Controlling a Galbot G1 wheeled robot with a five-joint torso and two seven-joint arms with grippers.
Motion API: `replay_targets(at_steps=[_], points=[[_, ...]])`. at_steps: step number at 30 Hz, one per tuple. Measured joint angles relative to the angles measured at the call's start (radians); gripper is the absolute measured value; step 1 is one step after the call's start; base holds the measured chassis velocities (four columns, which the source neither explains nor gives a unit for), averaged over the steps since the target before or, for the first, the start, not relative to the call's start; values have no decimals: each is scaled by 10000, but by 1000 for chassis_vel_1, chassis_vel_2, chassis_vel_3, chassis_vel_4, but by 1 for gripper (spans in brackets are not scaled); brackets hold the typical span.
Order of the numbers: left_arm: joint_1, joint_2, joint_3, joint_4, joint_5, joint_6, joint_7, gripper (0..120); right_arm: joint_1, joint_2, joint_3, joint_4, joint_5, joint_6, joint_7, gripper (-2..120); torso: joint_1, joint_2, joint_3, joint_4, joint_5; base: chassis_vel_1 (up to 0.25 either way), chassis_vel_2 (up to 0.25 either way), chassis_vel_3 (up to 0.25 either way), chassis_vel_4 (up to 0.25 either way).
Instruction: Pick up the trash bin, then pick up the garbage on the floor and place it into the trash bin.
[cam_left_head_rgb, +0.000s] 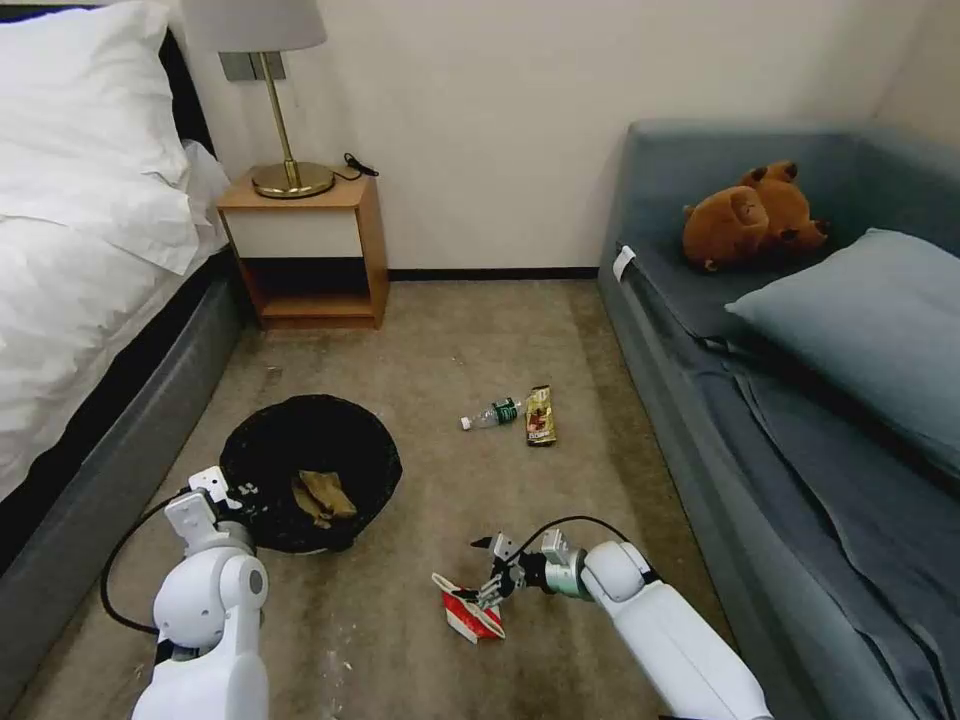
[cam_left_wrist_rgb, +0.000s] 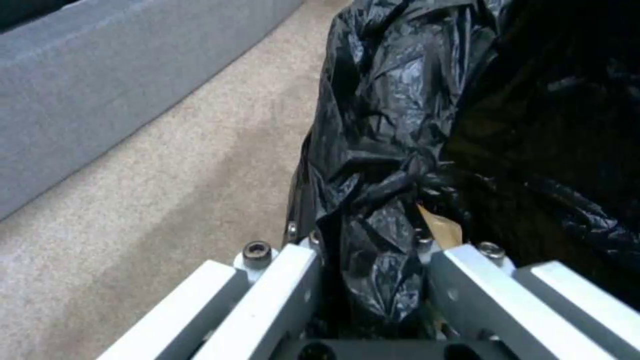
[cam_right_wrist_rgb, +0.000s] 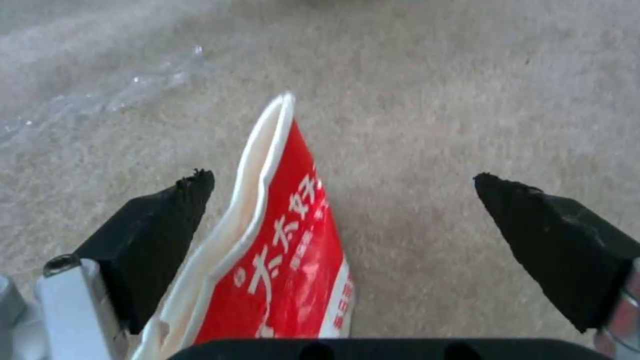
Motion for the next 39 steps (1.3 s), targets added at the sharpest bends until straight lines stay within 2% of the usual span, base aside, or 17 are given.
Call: replay_targets(at_steps=[12,23,25,26,27,30,32,33,35,36,38,39], points=[[-29,10,-19,-26,-44,7,-15,3,32,38,-153,-781,-1011,459,23,100,0,1,0,-1,0,0,0,0,0],[-62,-10,-6,-41,-52,13,-44,3,199,65,128,-999,-1166,642,-304,99,0,1,0,-1,0,0,0,0,0],[-75,-15,0,-41,-51,13,-48,3,171,79,178,-1040,-1211,747,-335,92,0,1,0,-1,1,0,0,0,0],[-75,-15,0,-41,-51,13,-48,3,171,79,178,-1040,-1211,747,-335,92,0,1,0,-1,1,0,0,0,0],[-76,-16,0,-41,-51,13,-49,3,154,80,196,-1044,-1240,792,-341,85,0,0,0,-1,0,0,0,0,0],[-76,-16,-1,-41,-51,13,-50,3,150,79,206,-1047,-1262,822,-341,84,0,1,0,-1,0,0,0,0,0],[-80,-18,-7,-43,-50,16,-55,3,214,82,256,-1117,-1294,980,-273,64,0,1,0,-1,0,0,0,0,0],[-80,-18,-7,-43,-50,16,-55,3,214,82,256,-1117,-1294,980,-273,64,0,1,0,-1,0,0,0,0,0],[-82,-23,-7,-44,-47,18,-59,3,304,80,292,-1149,-1291,1015,-224,47,0,1,0,-1,-1,0,0,0,0],[-82,-23,-7,-44,-47,18,-59,3,304,80,292,-1149,-1291,1015,-224,47,0,1,0,-1,-1,0,0,0,0],[-88,-25,-6,-44,-46,18,-60,3,325,83,303,-1170,-1280,1031,-194,37,0,1,0,-2,-1,0,0,0,0],[-88,-25,-6,-44,-46,18,-60,3,325,83,303,-1170,-1280,1031,-194,37,0,1,0,-2,-1,0,0,0,0]])
